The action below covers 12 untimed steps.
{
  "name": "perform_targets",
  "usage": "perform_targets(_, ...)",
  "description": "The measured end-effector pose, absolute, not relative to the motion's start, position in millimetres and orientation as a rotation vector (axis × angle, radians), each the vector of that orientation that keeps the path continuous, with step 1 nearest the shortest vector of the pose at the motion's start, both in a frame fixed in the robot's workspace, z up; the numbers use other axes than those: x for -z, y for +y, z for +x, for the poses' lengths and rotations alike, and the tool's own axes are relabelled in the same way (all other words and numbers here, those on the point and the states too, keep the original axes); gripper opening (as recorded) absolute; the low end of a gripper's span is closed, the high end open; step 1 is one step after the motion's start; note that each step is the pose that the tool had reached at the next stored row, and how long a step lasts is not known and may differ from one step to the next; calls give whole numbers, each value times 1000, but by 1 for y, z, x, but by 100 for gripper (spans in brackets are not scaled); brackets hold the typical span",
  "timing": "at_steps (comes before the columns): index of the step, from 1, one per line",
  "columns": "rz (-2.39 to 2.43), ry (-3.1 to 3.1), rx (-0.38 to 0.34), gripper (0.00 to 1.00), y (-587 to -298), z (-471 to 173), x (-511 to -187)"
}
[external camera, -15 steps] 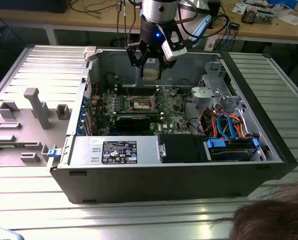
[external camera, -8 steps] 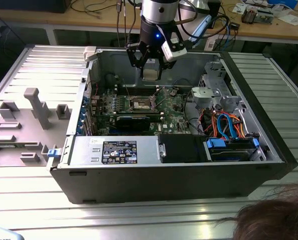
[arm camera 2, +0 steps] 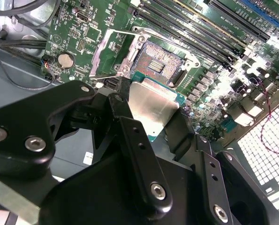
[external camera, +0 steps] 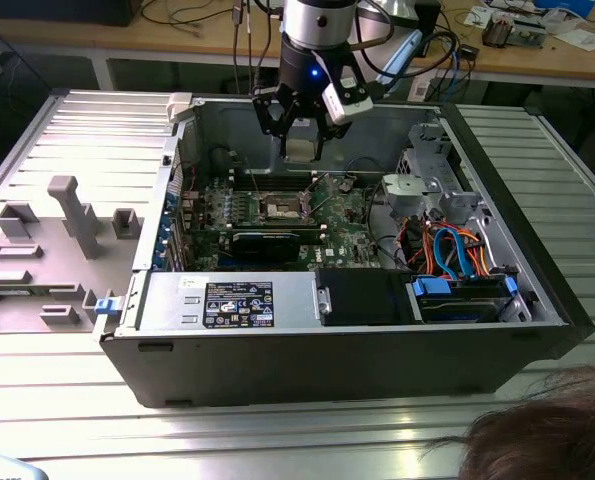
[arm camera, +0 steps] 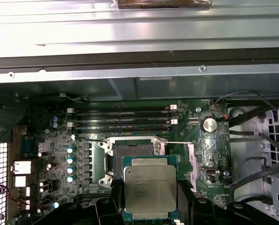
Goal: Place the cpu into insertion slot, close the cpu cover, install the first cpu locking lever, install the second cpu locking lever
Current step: 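Place the cpu into insertion slot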
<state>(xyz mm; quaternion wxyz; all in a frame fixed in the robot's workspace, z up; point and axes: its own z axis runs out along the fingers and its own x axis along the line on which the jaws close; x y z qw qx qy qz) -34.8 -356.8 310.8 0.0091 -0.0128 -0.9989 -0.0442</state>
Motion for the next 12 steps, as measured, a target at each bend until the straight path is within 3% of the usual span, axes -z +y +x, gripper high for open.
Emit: perform_targets(12, -40, -3120, 138, 55, -357, -35, -309)
